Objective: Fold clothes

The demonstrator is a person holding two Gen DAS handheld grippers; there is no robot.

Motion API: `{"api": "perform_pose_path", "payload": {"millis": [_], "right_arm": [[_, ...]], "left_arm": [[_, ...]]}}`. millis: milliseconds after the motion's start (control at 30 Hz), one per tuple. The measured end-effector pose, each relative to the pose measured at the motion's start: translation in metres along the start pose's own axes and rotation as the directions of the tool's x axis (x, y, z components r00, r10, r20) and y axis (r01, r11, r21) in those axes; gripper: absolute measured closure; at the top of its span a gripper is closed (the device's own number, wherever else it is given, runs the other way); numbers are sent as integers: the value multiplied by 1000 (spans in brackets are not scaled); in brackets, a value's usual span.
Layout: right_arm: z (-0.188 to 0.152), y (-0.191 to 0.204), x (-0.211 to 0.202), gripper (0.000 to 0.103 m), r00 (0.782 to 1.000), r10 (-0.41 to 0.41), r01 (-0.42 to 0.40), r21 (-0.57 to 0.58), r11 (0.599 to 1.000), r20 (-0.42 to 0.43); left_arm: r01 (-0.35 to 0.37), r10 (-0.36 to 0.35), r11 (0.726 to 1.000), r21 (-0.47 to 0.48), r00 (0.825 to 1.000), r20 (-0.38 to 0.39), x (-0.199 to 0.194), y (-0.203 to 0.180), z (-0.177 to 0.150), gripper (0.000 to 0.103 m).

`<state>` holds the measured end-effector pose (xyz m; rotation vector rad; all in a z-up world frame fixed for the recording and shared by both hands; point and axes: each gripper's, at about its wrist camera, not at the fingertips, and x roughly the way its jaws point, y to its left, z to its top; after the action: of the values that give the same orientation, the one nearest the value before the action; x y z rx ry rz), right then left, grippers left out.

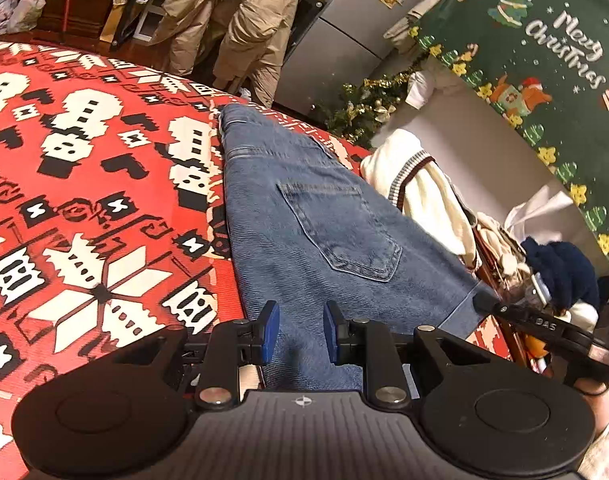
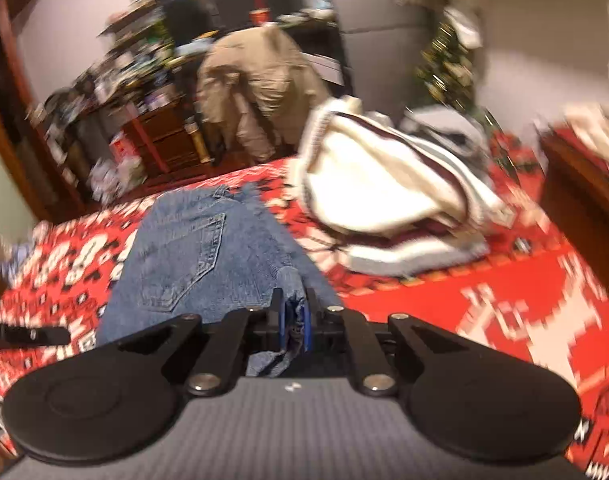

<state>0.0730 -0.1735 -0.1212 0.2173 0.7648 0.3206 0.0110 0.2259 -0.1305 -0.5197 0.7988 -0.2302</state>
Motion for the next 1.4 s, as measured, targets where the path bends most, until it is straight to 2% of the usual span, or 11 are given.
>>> {"api": "perform_pose_path", "payload": {"millis": [167, 500, 700, 767, 867, 967, 1100, 1200, 1300, 1333, 1400], "right_arm": [[-10, -18, 25, 92, 994, -12, 19, 58, 998, -111], [-6, -30, 17, 92, 992, 17, -3, 117, 993, -125], [1, -45, 2, 83, 997, 22, -11, 149, 989, -72], [3, -48, 0, 70, 997, 49, -40, 159, 986, -51], [3, -50, 13, 63, 993, 83, -70, 150, 986, -79], [-4, -53, 34, 62, 985, 92, -71, 145, 987, -147], [-5, -62, 41, 64, 981, 128, -99, 194, 976, -146], [-6, -62, 44, 77, 980, 130, -99, 196, 976, -153], [-4, -54, 45, 86, 981, 116, -91, 164, 982, -156], [-3, -52, 45, 86, 981, 111, -87, 158, 984, -157], [-2, -50, 44, 87, 983, 104, -80, 157, 984, -154]], "left_arm": [[-12, 13, 999, 33, 999, -42, 6, -3, -5, 81], [-3, 3, 1000, -5, 994, -112, 8, 7, -8, 79], [28, -32, 999, -29, 984, -175, 10, 10, -10, 68], [13, -19, 999, -35, 981, -194, 14, 11, -13, 67], [0, -8, 999, -39, 977, -211, 17, 13, -17, 67], [8, -19, 999, -54, 976, -215, 19, 17, -18, 67], [30, -49, 996, -88, 973, -224, 19, 21, -17, 66], [55, -81, 992, -115, 968, -239, 21, 23, -18, 66], [61, -87, 992, -109, 966, -244, 22, 21, -18, 70], [48, -72, 993, -104, 967, -245, 23, 20, -18, 83], [34, -60, 993, -115, 971, -232, 22, 20, -18, 96]]}}
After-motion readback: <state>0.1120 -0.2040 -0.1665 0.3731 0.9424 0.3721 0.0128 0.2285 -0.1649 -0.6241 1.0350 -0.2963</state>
